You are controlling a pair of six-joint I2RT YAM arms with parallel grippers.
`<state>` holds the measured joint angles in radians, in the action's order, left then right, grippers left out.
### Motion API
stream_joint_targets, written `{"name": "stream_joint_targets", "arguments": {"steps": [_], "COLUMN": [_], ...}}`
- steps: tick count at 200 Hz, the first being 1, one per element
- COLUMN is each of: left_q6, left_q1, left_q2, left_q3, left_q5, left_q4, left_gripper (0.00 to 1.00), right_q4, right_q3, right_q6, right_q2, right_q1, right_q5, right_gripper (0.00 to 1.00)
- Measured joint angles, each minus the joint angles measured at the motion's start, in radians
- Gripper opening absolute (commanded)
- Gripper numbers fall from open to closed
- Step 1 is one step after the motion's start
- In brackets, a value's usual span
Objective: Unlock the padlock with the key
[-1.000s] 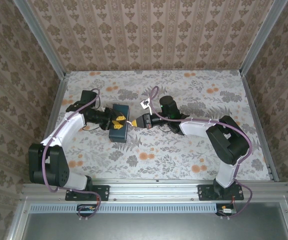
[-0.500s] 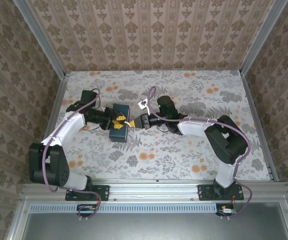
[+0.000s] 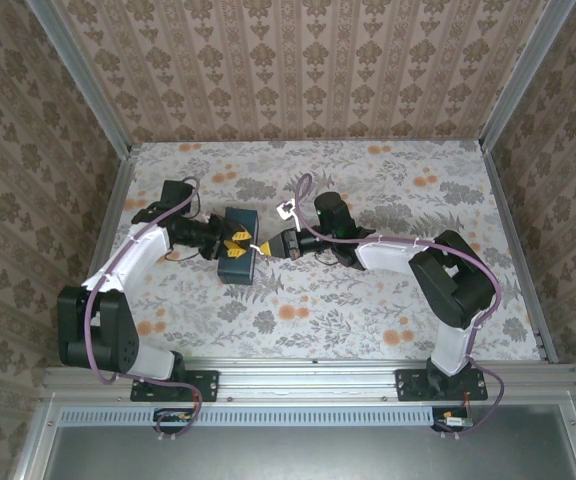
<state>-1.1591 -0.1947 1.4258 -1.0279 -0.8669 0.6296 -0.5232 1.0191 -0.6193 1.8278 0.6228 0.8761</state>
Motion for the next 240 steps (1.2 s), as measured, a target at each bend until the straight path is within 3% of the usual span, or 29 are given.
{"name": "stream_joint_targets", "arguments": {"steps": [240], "left_q6": [-0.009], "left_q1": [-0.008], "left_q2": [0.000], "left_q3": [-0.012], "left_q5": [0.040], "left_q4": [-0.001], "left_gripper": [0.06], "right_q4": [0.097], "right_q3": [0.060], "right_q6": [0.010], "right_q2": [0.008], "right_q1": [0.000], "right_q5": [-0.023], "right_gripper": [0.00]}}
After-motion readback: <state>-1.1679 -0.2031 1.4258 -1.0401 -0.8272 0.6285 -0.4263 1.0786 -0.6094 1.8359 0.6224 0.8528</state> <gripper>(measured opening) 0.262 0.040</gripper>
